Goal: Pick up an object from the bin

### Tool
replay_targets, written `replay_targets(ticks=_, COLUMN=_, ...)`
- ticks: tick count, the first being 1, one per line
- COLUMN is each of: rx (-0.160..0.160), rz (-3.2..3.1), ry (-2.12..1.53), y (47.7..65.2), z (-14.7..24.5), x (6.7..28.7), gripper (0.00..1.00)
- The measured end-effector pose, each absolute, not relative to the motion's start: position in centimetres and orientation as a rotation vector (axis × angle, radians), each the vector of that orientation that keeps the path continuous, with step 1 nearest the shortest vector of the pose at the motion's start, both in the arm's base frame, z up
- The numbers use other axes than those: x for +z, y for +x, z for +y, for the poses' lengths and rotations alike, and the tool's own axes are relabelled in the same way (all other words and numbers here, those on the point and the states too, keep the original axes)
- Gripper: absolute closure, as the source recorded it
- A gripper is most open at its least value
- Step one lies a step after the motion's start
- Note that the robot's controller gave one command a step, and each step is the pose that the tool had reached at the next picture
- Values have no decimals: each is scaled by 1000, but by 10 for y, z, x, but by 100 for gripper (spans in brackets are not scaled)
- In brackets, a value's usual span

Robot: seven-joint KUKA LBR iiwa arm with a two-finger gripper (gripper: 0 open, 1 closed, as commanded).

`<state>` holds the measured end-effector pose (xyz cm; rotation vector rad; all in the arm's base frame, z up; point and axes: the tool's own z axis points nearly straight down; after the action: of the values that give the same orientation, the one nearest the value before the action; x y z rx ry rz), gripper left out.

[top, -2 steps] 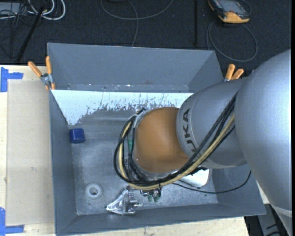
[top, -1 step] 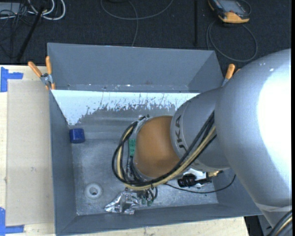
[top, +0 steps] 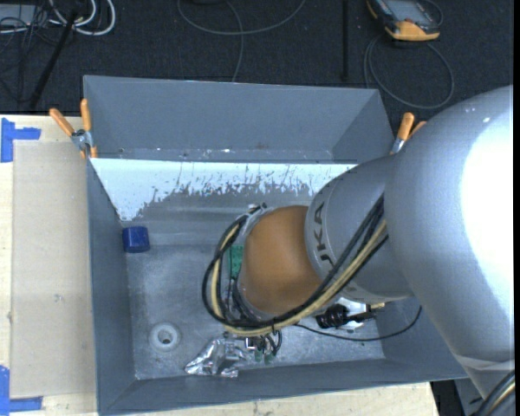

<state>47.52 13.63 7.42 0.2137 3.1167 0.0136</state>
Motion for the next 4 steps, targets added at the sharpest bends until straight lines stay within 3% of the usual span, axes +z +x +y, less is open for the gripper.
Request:
replay_targets(ticks=1, rx=10, rz=3125, ry=218, y=473, z=135, x=75, gripper=100)
replay_targets(ticks=2, rx=1, rz=3132, ry=221, y=474, z=135, x=92, gripper=100)
replay_targets(ticks=4, rx=2, rz=3131, ry=222, y=476, z=134, x=172, gripper=100)
